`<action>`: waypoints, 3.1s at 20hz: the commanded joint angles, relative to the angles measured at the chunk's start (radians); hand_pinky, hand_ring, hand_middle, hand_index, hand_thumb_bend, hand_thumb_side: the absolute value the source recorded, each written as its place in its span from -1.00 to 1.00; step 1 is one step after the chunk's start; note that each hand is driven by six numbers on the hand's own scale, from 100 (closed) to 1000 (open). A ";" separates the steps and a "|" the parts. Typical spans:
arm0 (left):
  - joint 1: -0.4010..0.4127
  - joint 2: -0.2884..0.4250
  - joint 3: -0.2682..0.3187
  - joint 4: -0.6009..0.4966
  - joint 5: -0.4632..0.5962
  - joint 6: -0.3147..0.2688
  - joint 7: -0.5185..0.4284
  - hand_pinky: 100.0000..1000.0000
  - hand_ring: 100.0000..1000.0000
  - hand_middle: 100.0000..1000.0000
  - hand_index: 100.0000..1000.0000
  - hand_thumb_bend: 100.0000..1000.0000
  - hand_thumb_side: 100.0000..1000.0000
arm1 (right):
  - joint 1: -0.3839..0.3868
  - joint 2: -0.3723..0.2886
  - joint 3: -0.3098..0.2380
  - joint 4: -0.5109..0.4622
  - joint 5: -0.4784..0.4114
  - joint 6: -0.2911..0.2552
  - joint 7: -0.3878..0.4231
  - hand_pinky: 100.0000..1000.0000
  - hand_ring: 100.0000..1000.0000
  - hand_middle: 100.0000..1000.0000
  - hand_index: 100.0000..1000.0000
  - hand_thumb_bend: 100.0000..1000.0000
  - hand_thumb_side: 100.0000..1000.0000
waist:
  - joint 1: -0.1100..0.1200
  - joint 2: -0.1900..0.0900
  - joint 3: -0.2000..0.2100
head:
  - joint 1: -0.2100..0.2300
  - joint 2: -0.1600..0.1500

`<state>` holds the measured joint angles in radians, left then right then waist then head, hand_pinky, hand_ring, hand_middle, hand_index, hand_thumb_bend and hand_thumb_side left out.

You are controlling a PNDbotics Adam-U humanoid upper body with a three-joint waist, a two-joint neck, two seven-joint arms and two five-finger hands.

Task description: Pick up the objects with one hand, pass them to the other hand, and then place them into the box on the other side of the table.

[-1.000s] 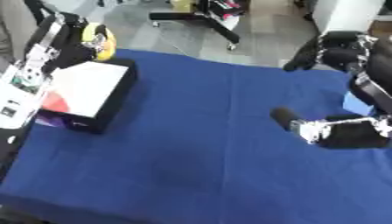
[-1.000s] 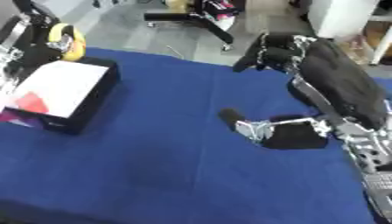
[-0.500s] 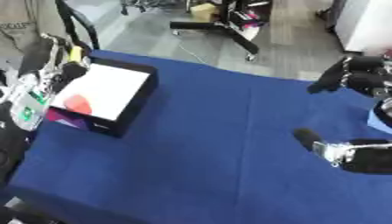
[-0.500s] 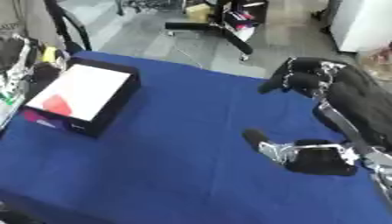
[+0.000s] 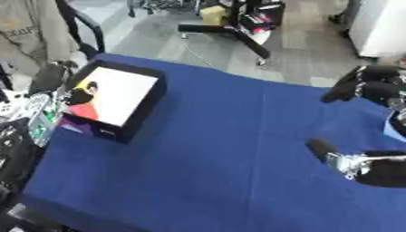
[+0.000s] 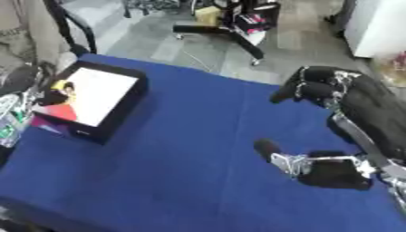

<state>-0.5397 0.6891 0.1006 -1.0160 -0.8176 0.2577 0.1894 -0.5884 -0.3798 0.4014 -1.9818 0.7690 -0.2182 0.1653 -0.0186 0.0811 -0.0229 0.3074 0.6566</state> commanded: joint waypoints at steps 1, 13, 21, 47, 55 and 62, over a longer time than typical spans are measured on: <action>-0.020 0.024 0.026 -0.040 0.045 0.012 0.085 0.58 0.76 0.75 0.87 0.80 0.24 | -0.007 -0.013 -0.007 -0.018 -0.001 0.001 0.002 0.03 0.00 0.06 0.26 -0.36 -0.09 | 0.004 -0.017 0.001 | 0.002 -0.012; 0.077 -0.021 0.045 -0.441 0.557 -0.210 0.087 0.47 0.68 0.54 0.79 0.16 0.27 | 0.050 -0.137 -0.067 -0.012 -0.107 0.242 -0.028 -0.02 0.24 0.28 0.50 0.06 -0.32 | -0.004 -0.014 0.014 | -0.087 -0.010; 0.186 -0.142 0.033 -0.744 0.734 -0.250 -0.042 0.42 0.59 0.43 0.76 0.03 0.30 | 0.017 -0.210 -0.117 0.281 -0.226 0.433 -0.213 0.24 0.63 0.64 0.66 0.25 -0.41 | -0.013 -0.003 0.029 | -0.300 0.010; 0.253 -0.360 -0.042 -0.928 0.834 -0.248 -0.304 0.42 0.55 0.35 0.75 -0.07 0.41 | -0.334 -0.160 -0.258 1.319 -0.497 0.507 -0.621 0.32 0.73 0.68 0.68 0.61 -0.28 | 0.013 0.041 0.147 | -0.646 -0.023; 0.246 -0.379 -0.048 -0.933 0.838 -0.247 -0.313 0.42 0.54 0.34 0.75 -0.08 0.42 | -0.343 -0.145 -0.263 1.389 -0.527 0.555 -0.726 0.20 0.62 0.58 0.63 0.39 -0.52 | 0.018 0.059 0.193 | -0.689 -0.042; 0.247 -0.384 -0.048 -0.932 0.838 -0.243 -0.310 0.42 0.53 0.33 0.75 -0.12 0.44 | -0.341 -0.153 -0.279 1.392 -0.532 0.576 -0.755 -0.16 0.07 0.06 0.19 -0.07 -0.94 | 0.019 0.061 0.191 | -0.686 -0.040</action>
<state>-0.2797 0.2970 0.0506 -1.9294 0.0161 0.0124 -0.1195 -0.9077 -0.5004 0.1334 -0.5807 0.2406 0.3538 -0.5807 -0.0019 0.1527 0.1694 -0.3793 0.6298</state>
